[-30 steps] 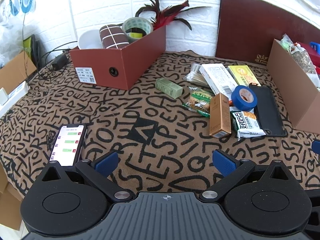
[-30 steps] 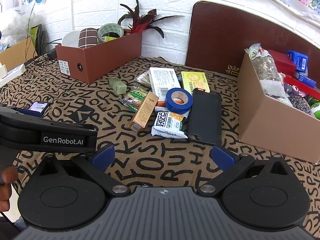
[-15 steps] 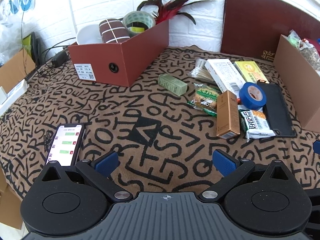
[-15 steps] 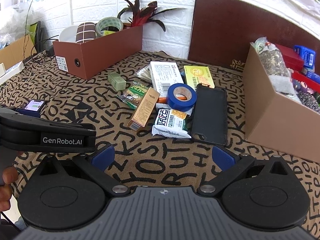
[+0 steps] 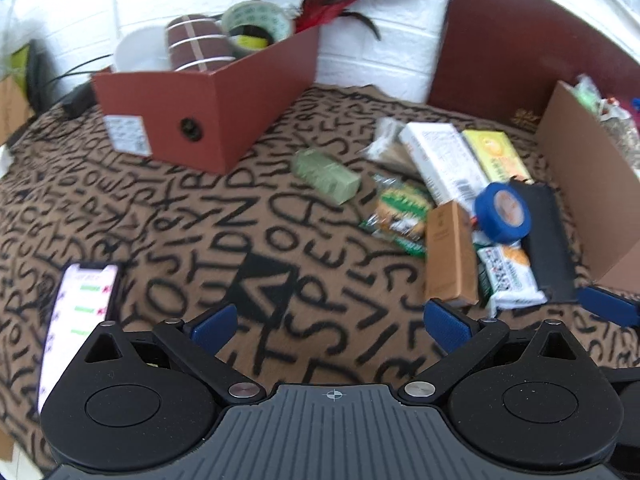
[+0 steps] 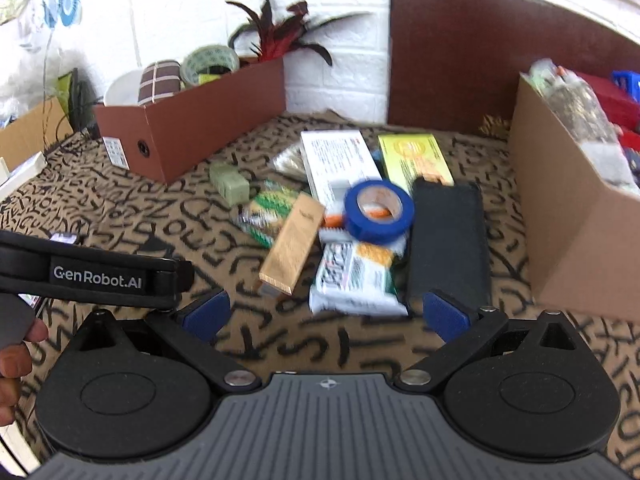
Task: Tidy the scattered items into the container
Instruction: 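Grasp the tan perfume box with the left gripper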
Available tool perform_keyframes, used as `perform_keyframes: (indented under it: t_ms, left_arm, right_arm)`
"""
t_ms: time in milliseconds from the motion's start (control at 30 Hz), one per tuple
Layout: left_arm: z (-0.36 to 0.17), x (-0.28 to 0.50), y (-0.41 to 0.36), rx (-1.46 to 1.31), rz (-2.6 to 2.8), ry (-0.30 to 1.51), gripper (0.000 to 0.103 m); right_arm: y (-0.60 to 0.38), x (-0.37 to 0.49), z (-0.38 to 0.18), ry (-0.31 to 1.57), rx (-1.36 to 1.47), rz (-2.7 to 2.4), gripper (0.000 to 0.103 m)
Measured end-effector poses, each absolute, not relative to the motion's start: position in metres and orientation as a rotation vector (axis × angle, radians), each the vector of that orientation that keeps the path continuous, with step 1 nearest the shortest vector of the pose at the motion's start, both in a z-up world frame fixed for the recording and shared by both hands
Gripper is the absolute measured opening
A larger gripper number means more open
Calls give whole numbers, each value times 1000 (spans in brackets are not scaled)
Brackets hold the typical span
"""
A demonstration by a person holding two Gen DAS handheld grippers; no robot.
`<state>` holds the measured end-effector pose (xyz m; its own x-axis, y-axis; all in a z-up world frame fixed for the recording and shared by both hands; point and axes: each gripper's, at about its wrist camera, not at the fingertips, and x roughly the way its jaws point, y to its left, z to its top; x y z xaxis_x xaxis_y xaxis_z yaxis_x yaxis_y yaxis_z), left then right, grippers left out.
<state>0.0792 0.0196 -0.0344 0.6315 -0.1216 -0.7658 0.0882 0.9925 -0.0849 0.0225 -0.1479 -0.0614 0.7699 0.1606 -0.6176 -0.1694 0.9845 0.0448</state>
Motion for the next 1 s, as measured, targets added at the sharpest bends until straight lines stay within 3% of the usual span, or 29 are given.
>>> perform_keyframes:
  t_ms: [100,267,500,633,933,1000]
  left_arm:
    - [-33,90,13,-28,-167,873,99]
    - [-36,114,7,-22,-210,885,91]
    - [-39,137,9,-96,-312,881,88]
    - [-46,149,-3,-85,-382,916,79]
    - [-65,167,-11,-155,-433,982,83]
    - [-67,168,-10,-160,-446,985,78]
  right_arm:
    - [-139,32,-64,626,-61,216,96]
    - [-132,50,-70,618,-105,223,78]
    - [-125,66,-80,642,-121,282,60]
    - [-118,70,-83,643,-147,296,49]
    - [-120,76,-87,659,-102,304,48]
    - [-120,76,-88,664,-88,298,48]
